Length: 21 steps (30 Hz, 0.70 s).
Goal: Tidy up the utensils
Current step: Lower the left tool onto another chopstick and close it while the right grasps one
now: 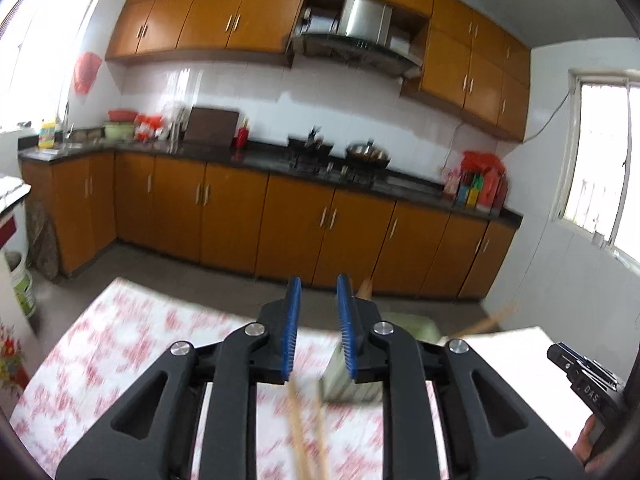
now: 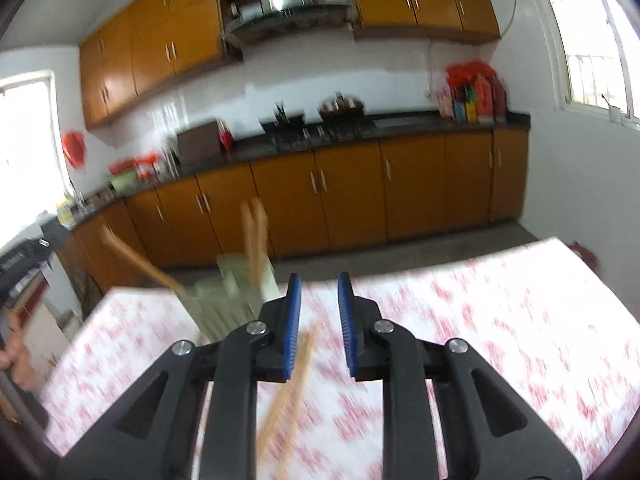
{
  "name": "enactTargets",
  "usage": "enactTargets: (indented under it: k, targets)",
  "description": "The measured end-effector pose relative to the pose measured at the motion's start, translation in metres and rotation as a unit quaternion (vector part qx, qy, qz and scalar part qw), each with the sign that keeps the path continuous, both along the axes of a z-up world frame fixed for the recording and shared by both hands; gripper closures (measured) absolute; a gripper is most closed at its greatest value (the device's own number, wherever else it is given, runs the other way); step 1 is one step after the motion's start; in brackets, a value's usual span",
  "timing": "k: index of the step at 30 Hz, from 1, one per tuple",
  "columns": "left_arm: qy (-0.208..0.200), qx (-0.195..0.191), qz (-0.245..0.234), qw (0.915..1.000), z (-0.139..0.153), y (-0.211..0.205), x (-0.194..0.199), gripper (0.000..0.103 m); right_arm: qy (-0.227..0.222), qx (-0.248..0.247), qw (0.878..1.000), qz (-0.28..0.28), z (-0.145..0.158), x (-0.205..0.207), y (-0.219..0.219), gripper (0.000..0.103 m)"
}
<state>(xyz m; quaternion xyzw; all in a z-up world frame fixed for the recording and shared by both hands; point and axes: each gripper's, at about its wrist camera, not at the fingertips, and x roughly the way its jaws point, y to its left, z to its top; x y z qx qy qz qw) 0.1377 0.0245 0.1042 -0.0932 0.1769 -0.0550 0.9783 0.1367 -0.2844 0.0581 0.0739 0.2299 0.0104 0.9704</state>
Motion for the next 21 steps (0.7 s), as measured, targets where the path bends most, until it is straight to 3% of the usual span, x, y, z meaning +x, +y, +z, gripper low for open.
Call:
enactTargets:
  k: [5,9,16,19,21]
  targets:
    - [0.084,0.046,0.011,0.9954,-0.07,0.012,0.001,0.083,0.108,0.029,0.994,0.012,-0.075,0.01,0.001,0.081]
    - [0.149,0.028,0.008,0.9884,-0.115,0.023,0.006,0.083,0.168,0.032,0.984,0.049,-0.12,0.024,0.031,0.081]
    - [0.202,0.004,-0.009,0.9794,-0.149,0.028,0.012,0.083,0.219,0.005,0.974,0.06,-0.161,0.047,0.06,0.081]
    - [0.21,0.001,-0.021,0.9774,-0.158,0.023,0.012,0.083,0.218,-0.012,0.974,0.057,-0.166,0.048,0.062,0.082]
    - [0.216,-0.001,-0.033,0.9758,-0.162,0.016,0.014,0.083,0.214,-0.032,0.975,0.054,-0.166,0.048,0.064,0.091]
